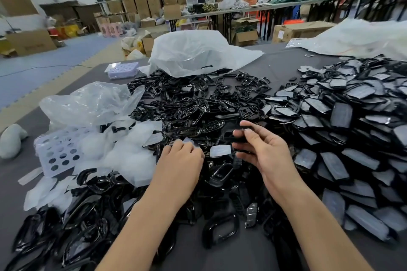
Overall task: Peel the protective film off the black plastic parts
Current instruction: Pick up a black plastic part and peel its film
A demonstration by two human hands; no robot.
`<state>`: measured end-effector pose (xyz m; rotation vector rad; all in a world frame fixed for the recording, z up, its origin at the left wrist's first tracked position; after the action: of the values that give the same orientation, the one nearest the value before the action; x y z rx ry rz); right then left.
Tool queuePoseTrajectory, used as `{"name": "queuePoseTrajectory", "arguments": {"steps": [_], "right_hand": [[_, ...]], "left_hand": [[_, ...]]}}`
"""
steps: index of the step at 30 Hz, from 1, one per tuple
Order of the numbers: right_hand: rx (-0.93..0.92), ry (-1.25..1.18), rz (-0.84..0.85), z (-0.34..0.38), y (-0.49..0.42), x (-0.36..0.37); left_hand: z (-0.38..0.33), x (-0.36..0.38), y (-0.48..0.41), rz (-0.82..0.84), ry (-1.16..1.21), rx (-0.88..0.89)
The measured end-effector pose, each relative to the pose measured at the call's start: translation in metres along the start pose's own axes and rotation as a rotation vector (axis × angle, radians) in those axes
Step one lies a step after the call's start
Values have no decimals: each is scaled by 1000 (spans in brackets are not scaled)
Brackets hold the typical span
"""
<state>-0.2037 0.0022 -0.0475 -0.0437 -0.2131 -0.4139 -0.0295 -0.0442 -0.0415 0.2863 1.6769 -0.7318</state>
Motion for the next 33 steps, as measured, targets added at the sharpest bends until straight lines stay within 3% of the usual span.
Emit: {"name": "queuePoseTrajectory", "arguments": {"steps": [2,4,6,8,23,25,29,31,33], "right_hand": [[13,3,-12,-2,0,2],[14,10,-25,-3,0,3],[16,19,-31,-5,1,6],[11,21,-21,-6,3,10],[-12,50,18,-9,9,20],[-10,48,14,-9,10,20],[-10,51,16,-10,9,19],[-15,61,21,-11,9,20],[-31,87,17,-11,10,20]], "left_hand": [[5,-11,2,-194,306,-108],[12,-16,3,-291,791,-257],[10,-19,4,-265,1138,-340],[7,-20,5,-196,1278,-380],[6,-15,8,-157,1634,-438],[7,-17,8,-180,1577,-400],[10,-22,11,-269,1161,-283],[7,-20,11,-273,1172,-277],[6,-14,11,-259,1330,-336]]}}
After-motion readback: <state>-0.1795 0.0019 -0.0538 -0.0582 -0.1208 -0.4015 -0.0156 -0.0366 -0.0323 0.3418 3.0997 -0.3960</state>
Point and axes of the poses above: each hand's wrist, its own y-axis away from the middle knuckle, its own x-axis out of the palm, z = x × y, the point moved 5 cm from there along -y, towards the middle knuckle, and after that the axes turned 9 degrees about y, right-handed, at the moved point
